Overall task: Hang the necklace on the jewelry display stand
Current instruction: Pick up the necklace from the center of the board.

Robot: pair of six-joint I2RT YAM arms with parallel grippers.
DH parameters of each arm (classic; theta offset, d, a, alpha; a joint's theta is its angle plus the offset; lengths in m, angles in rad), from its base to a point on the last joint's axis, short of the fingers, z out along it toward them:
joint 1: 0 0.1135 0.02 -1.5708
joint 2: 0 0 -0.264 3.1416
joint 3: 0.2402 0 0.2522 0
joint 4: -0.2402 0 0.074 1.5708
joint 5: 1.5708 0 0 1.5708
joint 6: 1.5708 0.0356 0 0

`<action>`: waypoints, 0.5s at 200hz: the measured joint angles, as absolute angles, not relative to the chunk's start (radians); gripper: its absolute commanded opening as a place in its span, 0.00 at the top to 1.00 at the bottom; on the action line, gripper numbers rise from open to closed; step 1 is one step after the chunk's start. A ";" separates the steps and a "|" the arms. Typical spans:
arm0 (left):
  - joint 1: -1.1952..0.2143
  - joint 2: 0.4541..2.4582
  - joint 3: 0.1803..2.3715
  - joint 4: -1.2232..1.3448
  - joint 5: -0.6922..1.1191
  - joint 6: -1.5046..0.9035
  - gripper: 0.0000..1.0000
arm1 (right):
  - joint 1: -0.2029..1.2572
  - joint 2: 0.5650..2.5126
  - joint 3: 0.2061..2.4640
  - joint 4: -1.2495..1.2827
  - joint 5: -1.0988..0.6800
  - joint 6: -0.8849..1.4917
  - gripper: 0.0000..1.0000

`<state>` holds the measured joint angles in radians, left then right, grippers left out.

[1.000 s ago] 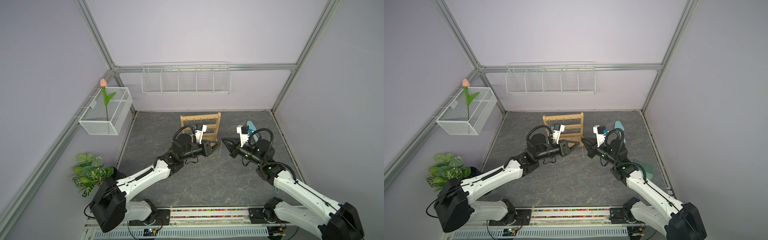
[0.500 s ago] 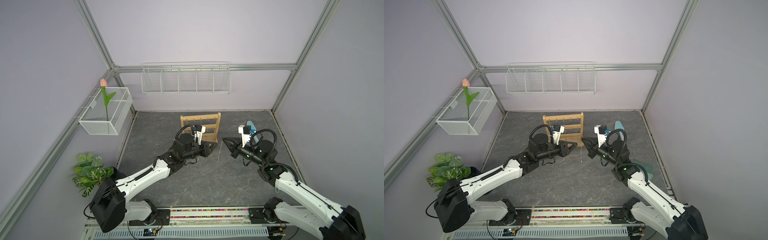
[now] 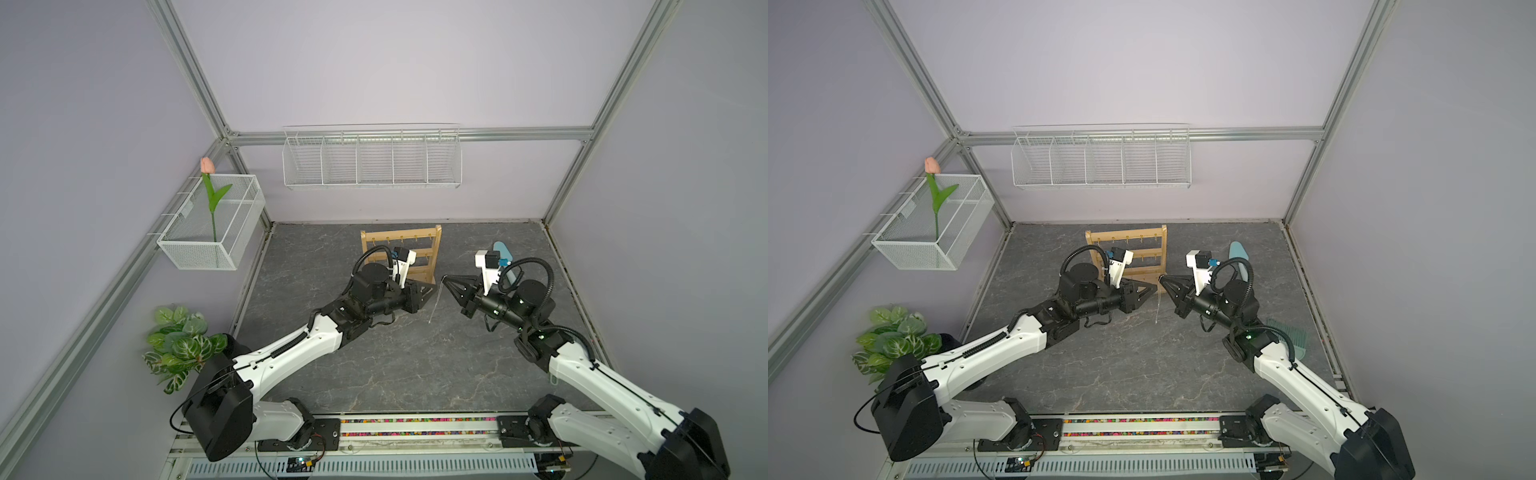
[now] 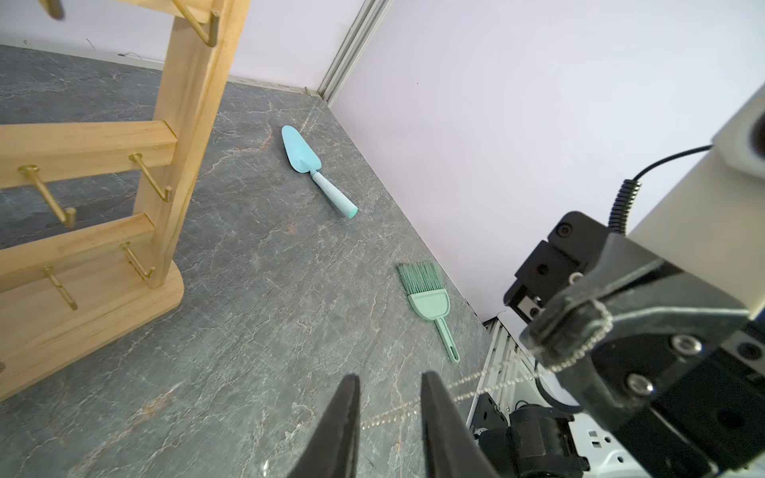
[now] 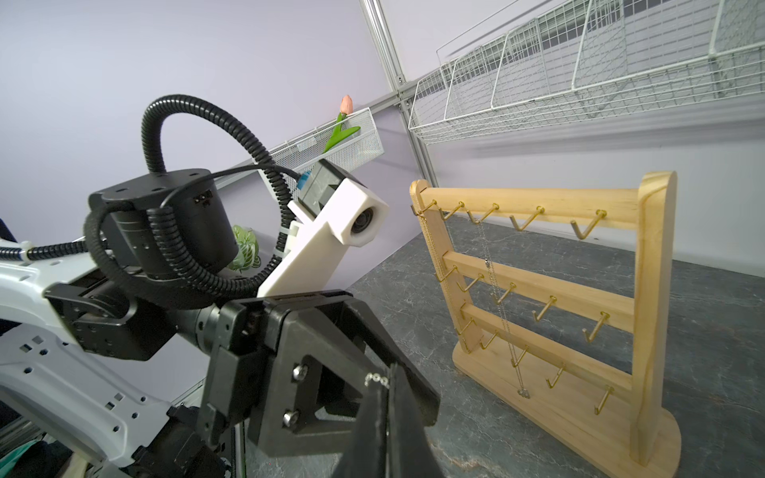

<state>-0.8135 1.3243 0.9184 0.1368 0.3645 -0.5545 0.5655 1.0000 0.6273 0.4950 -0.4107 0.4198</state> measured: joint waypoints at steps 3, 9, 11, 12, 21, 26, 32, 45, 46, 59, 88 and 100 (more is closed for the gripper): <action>-0.813 1.324 0.918 0.137 0.366 -0.554 0.71 | 0.566 1.003 0.628 0.497 -0.412 0.421 0.93; -0.814 1.324 0.918 0.137 0.368 -0.551 0.71 | 0.566 1.008 0.629 0.500 -0.416 0.423 0.93; -0.814 1.324 0.918 0.137 0.368 -0.551 0.71 | 0.566 1.009 0.630 0.501 -0.417 0.423 0.93; -0.814 1.324 0.918 0.137 0.369 -0.551 0.71 | 0.566 1.010 0.630 0.502 -0.418 0.424 0.93; -0.814 1.324 0.918 0.137 0.373 -0.548 0.71 | 0.566 1.016 0.631 0.509 -0.421 0.427 0.93; -0.814 1.324 0.918 0.137 0.375 -0.546 0.71 | 0.566 1.020 0.632 0.512 -0.424 0.428 0.93; -0.814 1.324 0.918 0.136 0.376 -0.545 0.71 | 0.566 1.023 0.632 0.515 -0.427 0.431 0.93; -0.814 1.324 0.918 0.136 0.382 -0.543 0.71 | 0.566 1.028 0.633 0.522 -0.435 0.435 0.93; -0.814 1.324 0.918 0.136 0.383 -0.543 0.71 | 0.566 1.029 0.633 0.523 -0.435 0.435 0.93; -0.814 1.324 0.918 0.137 0.387 -0.543 0.71 | 0.566 1.032 0.634 0.527 -0.439 0.439 0.93; -0.814 1.324 0.918 0.136 0.392 -0.543 0.71 | 0.566 1.033 0.634 0.537 -0.439 0.442 0.93; -0.814 1.324 0.918 0.136 0.392 -0.543 0.71 | 0.566 1.033 0.634 0.537 -0.439 0.442 0.93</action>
